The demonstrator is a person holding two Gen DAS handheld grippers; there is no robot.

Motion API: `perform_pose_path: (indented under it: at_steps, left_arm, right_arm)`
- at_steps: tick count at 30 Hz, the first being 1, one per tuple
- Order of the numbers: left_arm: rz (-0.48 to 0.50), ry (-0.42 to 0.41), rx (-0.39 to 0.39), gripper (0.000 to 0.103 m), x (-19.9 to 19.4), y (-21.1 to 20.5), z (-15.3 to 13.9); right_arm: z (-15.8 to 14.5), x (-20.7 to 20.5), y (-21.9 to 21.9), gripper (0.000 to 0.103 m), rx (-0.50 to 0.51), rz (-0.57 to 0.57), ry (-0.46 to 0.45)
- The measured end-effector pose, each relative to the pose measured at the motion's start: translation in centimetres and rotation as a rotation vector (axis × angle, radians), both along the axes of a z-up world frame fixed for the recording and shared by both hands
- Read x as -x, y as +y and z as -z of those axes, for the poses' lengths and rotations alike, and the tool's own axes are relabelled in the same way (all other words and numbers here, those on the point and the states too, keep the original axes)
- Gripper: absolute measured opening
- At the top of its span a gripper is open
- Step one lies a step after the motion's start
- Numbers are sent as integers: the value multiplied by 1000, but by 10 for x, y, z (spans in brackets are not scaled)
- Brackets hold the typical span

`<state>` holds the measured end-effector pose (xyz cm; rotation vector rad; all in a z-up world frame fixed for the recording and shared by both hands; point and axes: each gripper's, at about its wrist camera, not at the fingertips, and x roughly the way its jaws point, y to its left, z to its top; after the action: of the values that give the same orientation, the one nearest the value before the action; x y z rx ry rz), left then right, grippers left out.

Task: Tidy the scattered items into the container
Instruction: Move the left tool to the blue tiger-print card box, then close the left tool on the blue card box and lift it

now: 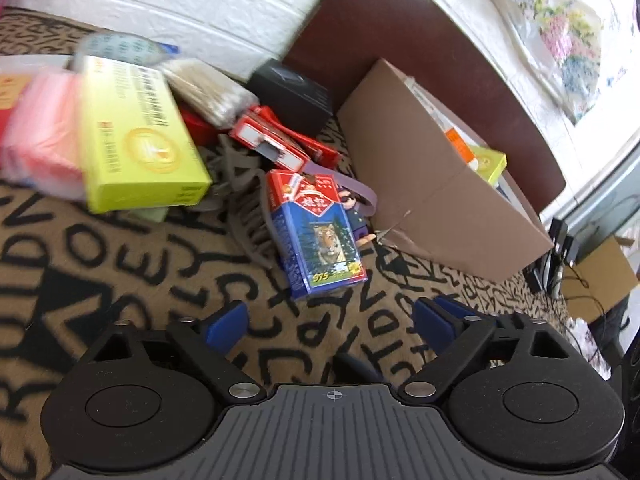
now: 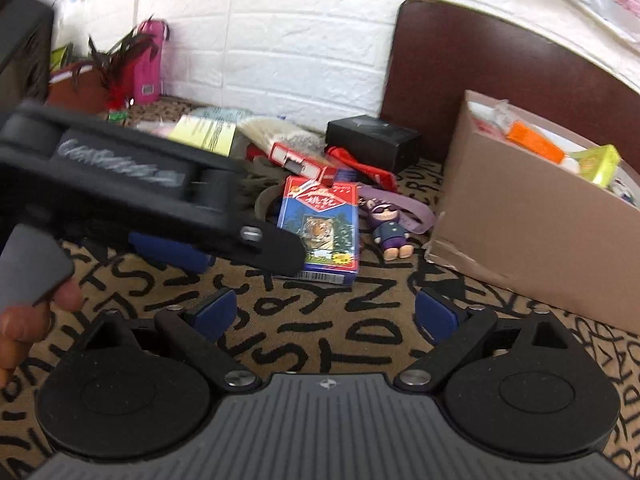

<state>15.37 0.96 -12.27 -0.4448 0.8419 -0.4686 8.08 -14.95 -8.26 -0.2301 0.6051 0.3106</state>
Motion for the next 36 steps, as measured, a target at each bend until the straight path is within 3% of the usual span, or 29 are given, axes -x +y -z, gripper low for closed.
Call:
perform_pose_path:
  at_steps: [6, 13, 17, 19, 21, 24, 32, 36]
  left_arm:
    - [-2, 1, -27, 87, -24, -10, 5]
    - [38, 13, -48, 75, -48, -17, 7]
    - [35, 10, -80, 61, -51, -20, 8]
    - [39, 7, -80, 60, -48, -19, 8]
    - [50, 29, -60, 54, -44, -19, 8]
    - [69, 42, -59, 54, -27, -21, 7]
    - [187, 63, -62, 55, 37, -36, 3]
    - [227, 63, -74, 61, 57, -45, 1]
  right_arm:
    - [10, -20, 6, 88, 11, -11, 19]
    - [14, -45, 4, 66, -55, -1, 63]
    - [16, -50, 0, 65, -91, 19, 81]
    - [16, -48, -2, 65, -100, 13, 90]
    - [14, -42, -3, 65, -114, 0, 106]
    - [13, -27, -3, 65, -107, -14, 118]
    - [8, 46, -18, 65, -122, -33, 172]
    - [5, 73, -26, 66, -125, -18, 176]
